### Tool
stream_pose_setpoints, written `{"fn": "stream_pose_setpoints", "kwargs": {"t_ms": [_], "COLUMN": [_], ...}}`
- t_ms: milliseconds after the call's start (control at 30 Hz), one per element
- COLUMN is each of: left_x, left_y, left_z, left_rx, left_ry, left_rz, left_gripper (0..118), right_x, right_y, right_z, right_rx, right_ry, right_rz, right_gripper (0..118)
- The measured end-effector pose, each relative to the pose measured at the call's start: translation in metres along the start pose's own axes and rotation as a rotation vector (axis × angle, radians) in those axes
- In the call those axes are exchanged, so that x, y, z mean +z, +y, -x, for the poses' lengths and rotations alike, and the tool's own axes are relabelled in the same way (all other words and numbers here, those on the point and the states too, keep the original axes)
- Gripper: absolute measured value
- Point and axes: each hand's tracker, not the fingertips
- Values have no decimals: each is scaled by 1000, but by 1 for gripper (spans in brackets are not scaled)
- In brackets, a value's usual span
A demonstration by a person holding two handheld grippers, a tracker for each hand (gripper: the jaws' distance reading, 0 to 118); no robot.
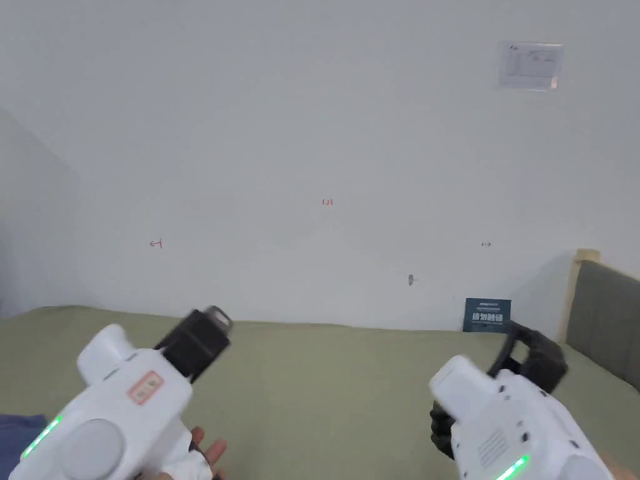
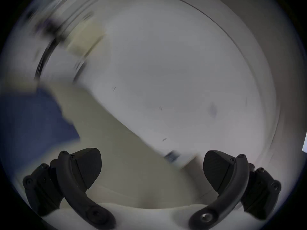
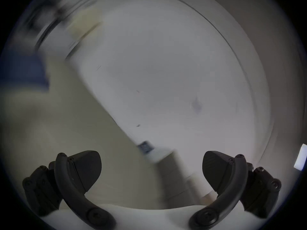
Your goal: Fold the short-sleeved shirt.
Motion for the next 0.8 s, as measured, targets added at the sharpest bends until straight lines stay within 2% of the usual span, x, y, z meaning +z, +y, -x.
{"fn": "stream_pose_setpoints", "kwargs": {"t_ms": [67,133,167,200,267,300,333,367,433,500,533,600,667,700,767,800], "left_x": [4,7,9,8,10,9,10,2,-6,-5,-5,-2,1,3,4,5], "left_y": [1,-5,-7,-5,-12,-11,-13,-3,8,5,1,-13,-27,-34,-46,-51], "left_z": [32,53,60,62,62,61,60,54,25,-22,-40,-72,-83,-85,-81,-78], "left_rx": [397,557,563,474,447,439,475,389,86,-257,-410,-722,-973,-1056,-1166,-1166], "left_ry": [20,-16,19,-28,10,27,104,120,177,222,231,283,290,261,249,230], "left_rz": [-55,-50,-43,-53,-57,-51,-21,-12,15,38,39,-78,-201,-214,-179,-148], "left_gripper": [118,118,118,118,118,118,118,118,118,118,118,118,118,118,118,118], "right_x": [4,6,6,6,-2,-6,-8,-11,-4,-12,-11,-13,-13,-13,-13,-15], "right_y": [2,-3,-5,-8,-19,-24,-25,-26,-21,-26,-26,-39,-50,-56,-65,-63], "right_z": [23,28,31,35,48,45,39,29,3,-25,-37,-53,-58,-56,-48,-43], "right_rx": [289,254,268,304,375,335,265,135,-155,-550,-704,-1060,-1330,-1433,-1542,-1498], "right_ry": [-3,115,154,170,136,147,165,156,174,226,248,287,320,316,291,265], "right_rz": [-103,-108,-88,-87,-85,-101,-100,-90,-69,-22,-29,-86,-65,-47,2,47], "right_gripper": [118,118,118,118,118,118,118,118,118,118,118,118,118,118,118,118]}}
